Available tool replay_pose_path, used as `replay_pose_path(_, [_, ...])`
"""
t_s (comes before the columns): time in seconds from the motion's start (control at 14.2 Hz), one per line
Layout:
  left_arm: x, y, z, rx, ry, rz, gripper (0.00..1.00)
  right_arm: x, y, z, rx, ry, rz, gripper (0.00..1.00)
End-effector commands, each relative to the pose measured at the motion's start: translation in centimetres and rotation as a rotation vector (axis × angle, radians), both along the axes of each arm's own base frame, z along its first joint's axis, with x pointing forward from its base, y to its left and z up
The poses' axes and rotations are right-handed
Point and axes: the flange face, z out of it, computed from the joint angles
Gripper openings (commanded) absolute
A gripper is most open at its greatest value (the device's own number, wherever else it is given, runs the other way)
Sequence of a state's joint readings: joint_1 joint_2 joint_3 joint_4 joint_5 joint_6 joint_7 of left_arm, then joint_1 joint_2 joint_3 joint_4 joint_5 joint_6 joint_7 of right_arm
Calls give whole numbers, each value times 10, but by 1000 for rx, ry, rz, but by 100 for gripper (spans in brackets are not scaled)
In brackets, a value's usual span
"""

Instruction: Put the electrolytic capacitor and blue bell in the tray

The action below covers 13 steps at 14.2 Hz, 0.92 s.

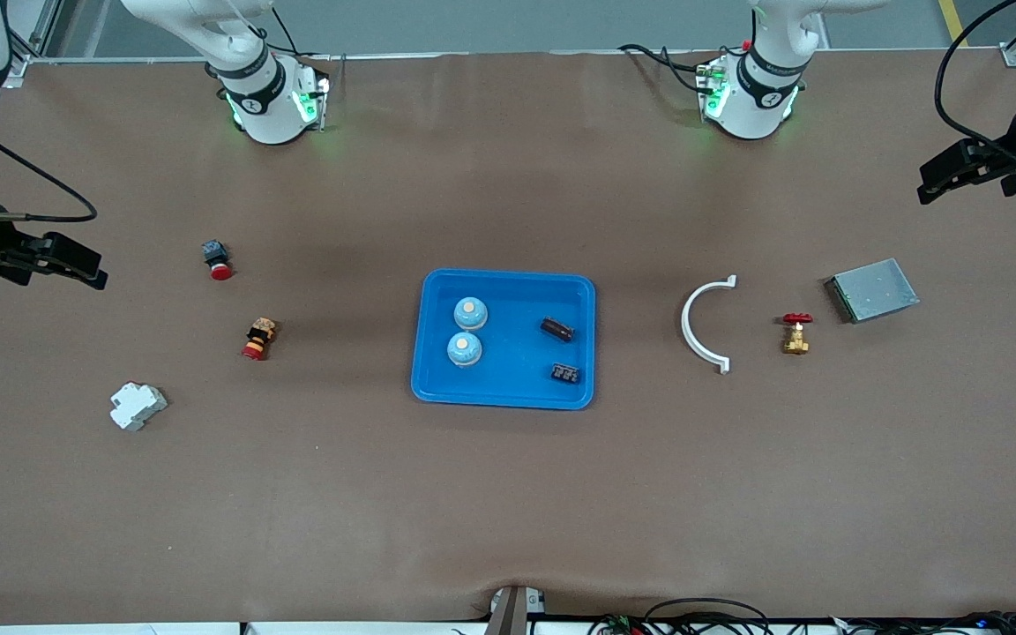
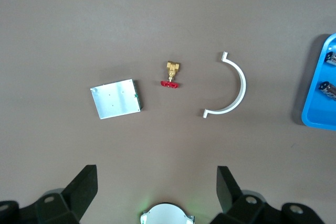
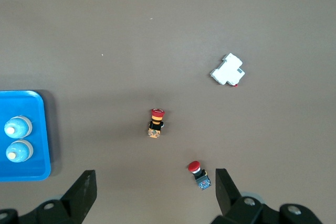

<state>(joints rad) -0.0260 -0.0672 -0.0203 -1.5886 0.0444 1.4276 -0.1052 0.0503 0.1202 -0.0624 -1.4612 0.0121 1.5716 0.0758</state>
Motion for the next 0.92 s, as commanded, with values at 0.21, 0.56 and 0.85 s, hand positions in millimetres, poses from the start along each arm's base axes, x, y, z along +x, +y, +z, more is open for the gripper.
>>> replay_pose_path(0.21, [-25, -10, 5, -2, -28, -34, 100, -9, -24, 5, -8, -13, -27, 100])
replay_pose_path(0.56, [-24, -18, 1, -9, -29, -35, 100, -11, -22, 9, -9, -11, -26, 100])
replay_pose_path(0.85, [-22, -16, 7, -12, -44, -35, 100, -9, -21, 11, -8, -16, -23, 100])
